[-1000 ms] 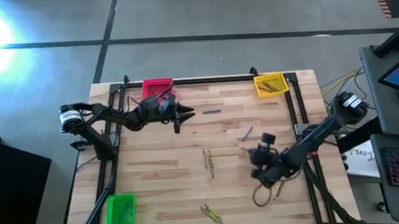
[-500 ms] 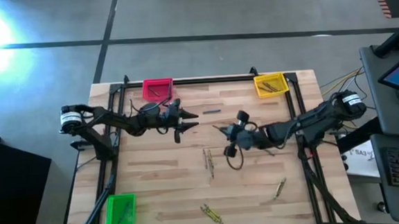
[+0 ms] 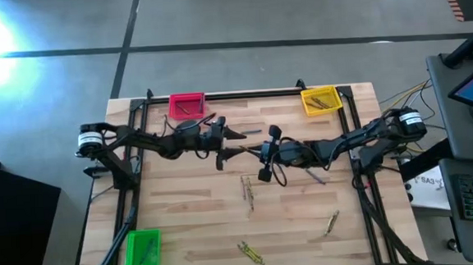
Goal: Sort crayons
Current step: Put the green crayon into the green bin
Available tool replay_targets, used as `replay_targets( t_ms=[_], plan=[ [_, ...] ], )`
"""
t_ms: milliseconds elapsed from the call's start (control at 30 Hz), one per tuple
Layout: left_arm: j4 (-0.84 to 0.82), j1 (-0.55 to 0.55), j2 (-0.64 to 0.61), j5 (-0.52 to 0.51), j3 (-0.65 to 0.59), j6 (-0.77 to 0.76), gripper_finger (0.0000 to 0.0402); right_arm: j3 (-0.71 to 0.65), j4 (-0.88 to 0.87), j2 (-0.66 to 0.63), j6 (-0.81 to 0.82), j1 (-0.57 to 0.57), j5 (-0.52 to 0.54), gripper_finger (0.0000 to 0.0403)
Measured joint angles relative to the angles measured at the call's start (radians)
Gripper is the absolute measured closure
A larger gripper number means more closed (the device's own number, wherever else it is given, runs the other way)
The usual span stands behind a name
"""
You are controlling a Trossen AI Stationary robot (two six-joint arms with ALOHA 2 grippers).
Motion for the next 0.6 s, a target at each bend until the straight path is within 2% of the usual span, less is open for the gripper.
replay_targets(
  t_ms=[167,533,600],
  plan=[
    [-0.085,0.0,0.003,-0.011,0.03,-0.005,0.0243,0.0,0.05,-0.004,-0.037,-0.002,0.0,0.039],
    [-0.055,0.0,0.003,-0.002,0.037,0.001,0.0382,0.0,0.06,-0.011,-0.043,-0.007,0.007,0.039],
    [-0.056,0.001,0.003,0.005,0.037,-0.002,0.0393,0.0,0.059,-0.011,-0.023,-0.017,0.005,0.0386]
  ],
)
